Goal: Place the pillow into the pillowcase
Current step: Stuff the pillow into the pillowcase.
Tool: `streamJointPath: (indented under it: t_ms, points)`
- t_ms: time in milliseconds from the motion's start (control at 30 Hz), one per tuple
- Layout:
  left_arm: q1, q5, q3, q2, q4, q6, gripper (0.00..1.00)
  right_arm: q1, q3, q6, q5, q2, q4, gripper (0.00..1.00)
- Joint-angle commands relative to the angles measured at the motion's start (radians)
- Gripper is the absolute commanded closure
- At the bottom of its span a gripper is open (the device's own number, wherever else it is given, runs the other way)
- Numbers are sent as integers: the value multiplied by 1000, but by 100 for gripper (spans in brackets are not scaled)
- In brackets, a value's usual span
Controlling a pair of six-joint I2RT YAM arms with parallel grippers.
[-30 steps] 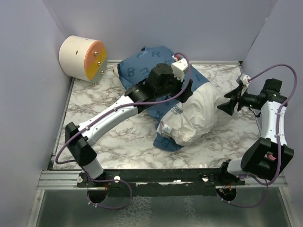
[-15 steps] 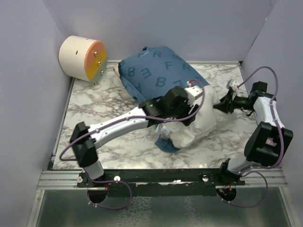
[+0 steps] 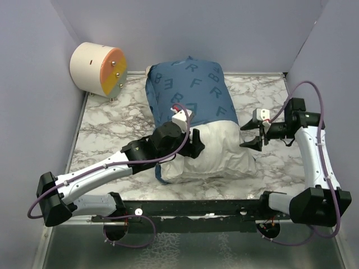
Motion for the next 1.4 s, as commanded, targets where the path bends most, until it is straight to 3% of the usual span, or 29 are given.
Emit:
streamJointPath:
  t_ms: [0,133,233,300,467,633,767,867,933,1000,1067,1233,1367]
  points:
    - [2,-109,-18,-76,-58,-36,32,-92,177,120,31,-1,-11,34]
    - [3,-88,-67,-192,-55,-72,32,-184,260,200,-13,88,47,33]
    - [3,-12,-89,-230,-20,-106,33,-186,250,286,-53,126,139,35]
    - [4,51,-89,-211,18,-123,34,-133,193,397,-52,97,256,36]
    - [-13,115,16,-57,7,-112,35,60,-49,783,158,-48,718,37]
    - [-43,44,116,103,-123,-61,33,136,-139,940,316,-38,952,49]
    - [67,-89,139,224,-252,14,31,152,-159,934,283,-17,983,73]
    - [199,-92,81,213,-188,50,42,154,-164,843,198,-48,873,89]
    - [263,-108,66,198,-152,75,49,158,-162,670,45,-87,708,91]
    - [311,-113,72,196,-130,100,51,173,-153,489,-56,-115,523,91]
    - [345,-134,89,208,-120,126,53,177,-129,422,-89,-126,435,82]
    - [421,-138,81,217,-114,161,51,176,-119,805,154,-134,721,56]
    - [428,-98,27,109,-76,157,40,177,-216,990,333,-112,980,52]
